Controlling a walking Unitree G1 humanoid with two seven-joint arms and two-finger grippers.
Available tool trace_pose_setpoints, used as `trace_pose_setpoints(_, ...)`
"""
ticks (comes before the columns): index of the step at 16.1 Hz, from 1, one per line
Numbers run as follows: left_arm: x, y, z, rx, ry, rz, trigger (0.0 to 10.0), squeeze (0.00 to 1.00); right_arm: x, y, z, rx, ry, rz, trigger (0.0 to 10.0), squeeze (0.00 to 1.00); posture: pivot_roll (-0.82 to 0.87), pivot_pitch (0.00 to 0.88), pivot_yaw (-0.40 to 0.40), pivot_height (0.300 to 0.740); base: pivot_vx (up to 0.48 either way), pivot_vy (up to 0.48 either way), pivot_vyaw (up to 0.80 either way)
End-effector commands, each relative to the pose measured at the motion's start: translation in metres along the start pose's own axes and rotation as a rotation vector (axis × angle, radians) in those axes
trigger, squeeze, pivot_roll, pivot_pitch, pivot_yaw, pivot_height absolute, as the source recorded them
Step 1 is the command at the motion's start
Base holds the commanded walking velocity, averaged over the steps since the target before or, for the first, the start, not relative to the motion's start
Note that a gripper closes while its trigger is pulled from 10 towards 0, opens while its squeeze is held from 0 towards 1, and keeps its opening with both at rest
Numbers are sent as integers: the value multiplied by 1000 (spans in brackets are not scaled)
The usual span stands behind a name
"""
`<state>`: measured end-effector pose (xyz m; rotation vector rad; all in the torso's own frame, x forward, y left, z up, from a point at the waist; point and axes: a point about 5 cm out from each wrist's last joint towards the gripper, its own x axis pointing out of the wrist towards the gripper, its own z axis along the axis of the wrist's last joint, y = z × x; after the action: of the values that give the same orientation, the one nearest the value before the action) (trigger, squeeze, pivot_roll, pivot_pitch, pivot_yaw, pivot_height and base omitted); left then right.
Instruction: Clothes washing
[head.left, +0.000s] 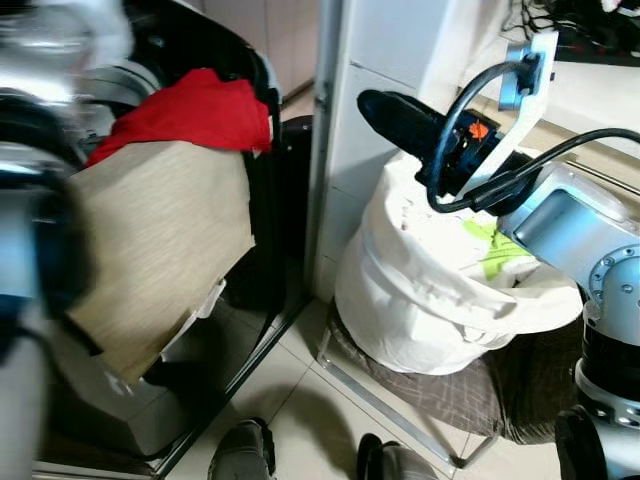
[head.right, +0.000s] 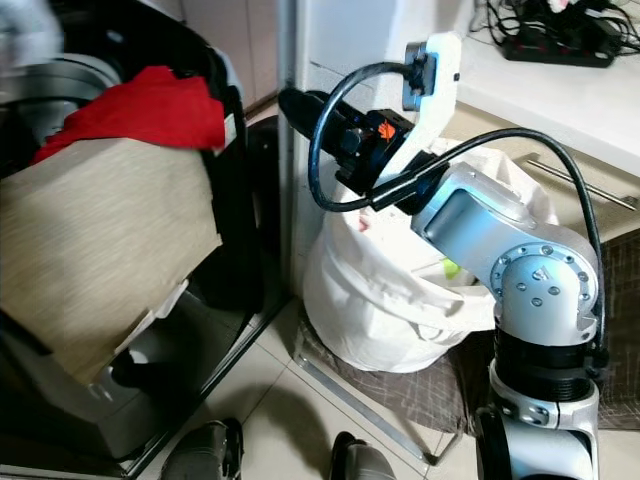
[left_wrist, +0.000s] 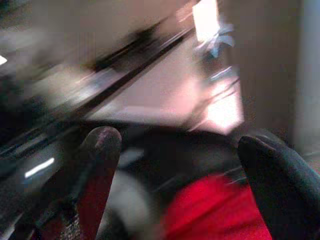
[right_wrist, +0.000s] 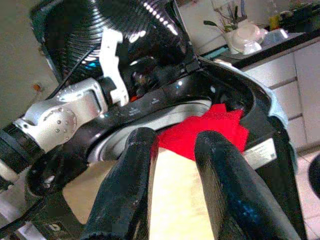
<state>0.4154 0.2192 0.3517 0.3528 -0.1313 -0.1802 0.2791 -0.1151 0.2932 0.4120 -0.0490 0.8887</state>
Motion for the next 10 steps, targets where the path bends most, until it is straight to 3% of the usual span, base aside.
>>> trace_pose_setpoints(1, 0, -7, -2, -23, -32, -80, 10000, 0, -4, -1, 0, -18, 2, -23, 10000, 0, -63, 78, -15, 740, 0, 0, 0)
trace_pose_setpoints(3, 1, -35, -14, 52, -70, -269, 10000, 0, -7, -3, -4, -32, 19, -41, 10000, 0, -66, 81, -16, 740, 0, 0, 0)
trace_pose_setpoints(4, -1, -52, -27, 128, -85, -365, 10000, 0, -8, -3, -6, -41, 27, -50, 10000, 0, -70, 80, -17, 740, 0, 0, 0)
trace_pose_setpoints(5, -1, -55, -31, 141, -81, -356, 10000, 0, -9, -3, -6, -41, 29, -49, 10000, 0, -73, 82, -18, 740, 0, 0, 0)
trace_pose_setpoints(7, -3, -62, -38, 259, -87, -357, 10000, 0, -15, -2, -9, -89, 76, -36, 10000, 0, -73, 79, -18, 740, 0, 0, 0)
trace_pose_setpoints(10, -9, -66, -63, 332, 20, -393, 10000, 0, -29, -11, -40, -293, 325, -105, 10000, 0, -76, 72, -16, 740, 0, 0, 0)
